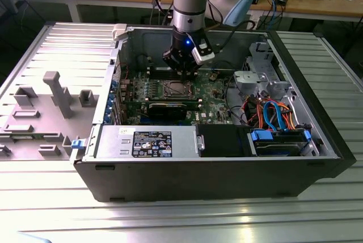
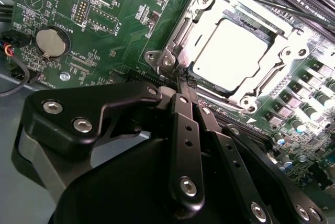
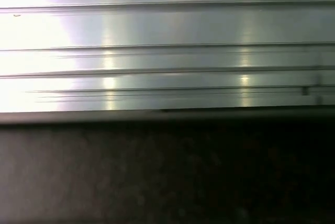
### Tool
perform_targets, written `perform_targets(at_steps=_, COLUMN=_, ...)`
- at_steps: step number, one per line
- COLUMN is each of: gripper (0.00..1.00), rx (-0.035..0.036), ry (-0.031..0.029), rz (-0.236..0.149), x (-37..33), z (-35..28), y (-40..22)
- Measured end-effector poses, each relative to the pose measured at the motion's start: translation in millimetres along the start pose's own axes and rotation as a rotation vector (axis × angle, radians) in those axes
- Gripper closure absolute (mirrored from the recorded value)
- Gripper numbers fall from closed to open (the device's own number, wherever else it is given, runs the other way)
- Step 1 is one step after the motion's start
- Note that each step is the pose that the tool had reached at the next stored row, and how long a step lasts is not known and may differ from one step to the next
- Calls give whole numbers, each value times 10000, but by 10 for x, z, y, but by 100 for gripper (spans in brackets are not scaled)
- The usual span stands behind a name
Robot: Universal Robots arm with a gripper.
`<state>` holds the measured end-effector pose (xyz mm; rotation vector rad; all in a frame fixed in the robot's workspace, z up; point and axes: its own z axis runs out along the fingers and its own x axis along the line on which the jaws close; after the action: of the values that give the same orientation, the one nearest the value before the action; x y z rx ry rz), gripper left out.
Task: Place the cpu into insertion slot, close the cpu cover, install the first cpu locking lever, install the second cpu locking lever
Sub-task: 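Install the first cpu locking lever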
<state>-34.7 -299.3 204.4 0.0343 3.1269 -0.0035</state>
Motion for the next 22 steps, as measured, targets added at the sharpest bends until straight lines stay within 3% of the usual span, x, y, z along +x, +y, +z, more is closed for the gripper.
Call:
perform_targets(at_steps=6, gripper=89, rx=-6, ry=10, rz=1, x=-1, z=9, y=0)
perform_targets(at_steps=10, gripper=89, rx=-95, ry=22, rz=2, x=-2, z=16, y=1)
perform_targets(at_steps=13, gripper=89, rx=-190, ry=34, rz=4, x=-3, z=20, y=2)
perform_targets(at_steps=14, gripper=89, rx=-246, ry=40, rz=4, x=-3, z=19, y=1)
perform_targets(at_steps=15, gripper=89, rx=-352, ry=45, rz=5, x=-3, z=19, y=0)
perform_targets(at_steps=17, gripper=89, rx=-427, ry=46, rz=7, x=-2, z=18, y=1)
perform_targets(at_steps=20, gripper=89, rx=-426, ry=46, rz=7, x=-3, z=-1, y=1)
perform_targets(at_steps=22, gripper=89, rx=-364, ry=45, rz=5, x=-3, z=-2, y=1)
